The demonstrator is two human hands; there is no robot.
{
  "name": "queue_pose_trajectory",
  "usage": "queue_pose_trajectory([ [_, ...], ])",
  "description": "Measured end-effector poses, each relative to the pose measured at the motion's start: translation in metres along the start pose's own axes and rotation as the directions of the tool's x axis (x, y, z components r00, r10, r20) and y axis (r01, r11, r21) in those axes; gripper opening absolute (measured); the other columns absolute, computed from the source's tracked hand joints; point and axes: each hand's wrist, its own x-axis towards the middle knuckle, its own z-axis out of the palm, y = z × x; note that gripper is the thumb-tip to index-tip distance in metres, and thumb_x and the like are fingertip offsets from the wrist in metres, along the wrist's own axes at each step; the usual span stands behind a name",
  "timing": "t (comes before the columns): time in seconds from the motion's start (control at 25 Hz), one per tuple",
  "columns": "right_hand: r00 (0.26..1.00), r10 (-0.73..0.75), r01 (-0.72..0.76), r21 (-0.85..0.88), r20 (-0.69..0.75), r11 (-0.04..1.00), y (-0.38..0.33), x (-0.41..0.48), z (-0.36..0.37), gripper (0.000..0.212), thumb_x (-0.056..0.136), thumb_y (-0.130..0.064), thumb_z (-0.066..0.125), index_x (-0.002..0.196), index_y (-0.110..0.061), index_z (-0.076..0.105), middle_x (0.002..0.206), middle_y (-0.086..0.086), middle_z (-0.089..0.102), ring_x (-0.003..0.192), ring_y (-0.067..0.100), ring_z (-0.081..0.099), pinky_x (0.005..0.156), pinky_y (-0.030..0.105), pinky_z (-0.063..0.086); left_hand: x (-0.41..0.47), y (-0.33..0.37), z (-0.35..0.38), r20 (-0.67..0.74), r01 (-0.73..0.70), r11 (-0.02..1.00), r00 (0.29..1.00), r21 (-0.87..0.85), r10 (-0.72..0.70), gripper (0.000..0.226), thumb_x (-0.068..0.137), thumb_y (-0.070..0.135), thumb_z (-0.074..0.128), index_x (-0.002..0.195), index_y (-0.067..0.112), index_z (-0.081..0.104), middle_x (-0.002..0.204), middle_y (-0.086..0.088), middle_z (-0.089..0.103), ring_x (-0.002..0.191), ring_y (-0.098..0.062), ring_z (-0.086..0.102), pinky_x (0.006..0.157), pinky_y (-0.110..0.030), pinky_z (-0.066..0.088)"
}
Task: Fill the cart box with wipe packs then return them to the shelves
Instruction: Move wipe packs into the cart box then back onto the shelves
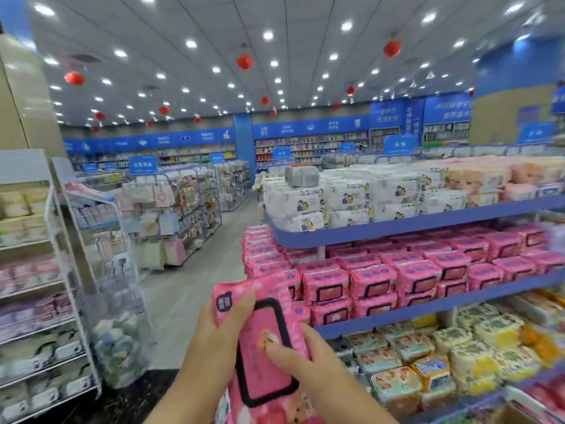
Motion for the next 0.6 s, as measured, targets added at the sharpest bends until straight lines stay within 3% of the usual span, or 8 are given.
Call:
queue_pose_trajectory([
  [0.08, 0.994, -0.013, 0.011, -0.013, -0.110, 1.000, -0.016, 0.047, -0.015, 0.040, 0.081, -0.049, 0.079, 0.115, -0.033, 0.064, 0.100, -0.014, 0.078, 0.091, 0.003, 0.074, 0.074, 0.019, 0.058, 0.050, 0.018, 0.021, 0.122, -0.009, 0.999, 0.992, -0.034, 0.013, 0.031, 0.084, 0.049, 0.071, 0.099, 0.021, 0.071, 0.087, -0.008, 0.080, 0.075, -0.025, 0.078, 0.071, -0.041, 0.064],
  [0.12, 0.990, -0.022, 0.020, -0.020, -0.141, 1.000, -0.028, 0.067, -0.022, 0.040, 0.083, -0.047, 0.077, 0.117, -0.030, 0.065, 0.101, -0.010, 0.078, 0.091, 0.007, 0.075, 0.074, 0.023, 0.060, 0.082, 0.028, 0.026, 0.209, -0.053, 0.998, 0.977, 0.045, 0.042, 0.028, 0.091, 0.044, 0.065, 0.100, 0.019, 0.072, 0.087, -0.008, 0.079, 0.072, -0.024, 0.077, 0.066, -0.038, 0.064],
  [0.24, 0.954, -0.067, 0.070, 0.000, -0.291, 0.998, -0.065, 0.126, -0.039, 0.052, 0.081, -0.049, 0.078, 0.124, -0.022, 0.065, 0.109, 0.000, 0.078, 0.099, 0.021, 0.075, 0.090, 0.046, 0.059, 0.164, 0.064, 0.040, 0.357, -0.127, 0.979, 0.932, 0.157, 0.064, 0.044, 0.095, 0.053, 0.058, 0.113, 0.015, 0.072, 0.097, -0.009, 0.080, 0.081, -0.025, 0.078, 0.070, -0.036, 0.064],
  [0.44, 0.886, -0.151, 0.133, -0.071, -0.439, 0.989, -0.109, 0.194, -0.066, 0.046, 0.079, -0.052, 0.076, 0.116, -0.025, 0.071, 0.103, -0.002, 0.079, 0.097, 0.027, 0.075, 0.093, 0.058, 0.056, 0.320, 0.107, 0.061, 0.479, -0.226, 0.959, 0.870, 0.172, 0.118, 0.083, 0.086, 0.085, 0.032, 0.120, 0.019, 0.070, 0.109, -0.007, 0.077, 0.106, -0.029, 0.073, 0.095, -0.046, 0.054],
  [0.6, 0.823, -0.234, 0.189, -0.139, -0.517, 0.972, -0.112, 0.229, -0.077, 0.035, 0.079, -0.048, 0.074, 0.107, -0.027, 0.075, 0.099, -0.003, 0.079, 0.094, 0.025, 0.076, 0.091, 0.055, 0.057, 0.466, 0.110, 0.098, 0.502, -0.466, 0.736, 0.842, 0.491, 0.199, 0.091, 0.076, 0.076, 0.059, 0.138, 0.010, 0.051, 0.134, -0.010, 0.060, 0.122, -0.032, 0.058, 0.109, -0.050, 0.044],
])
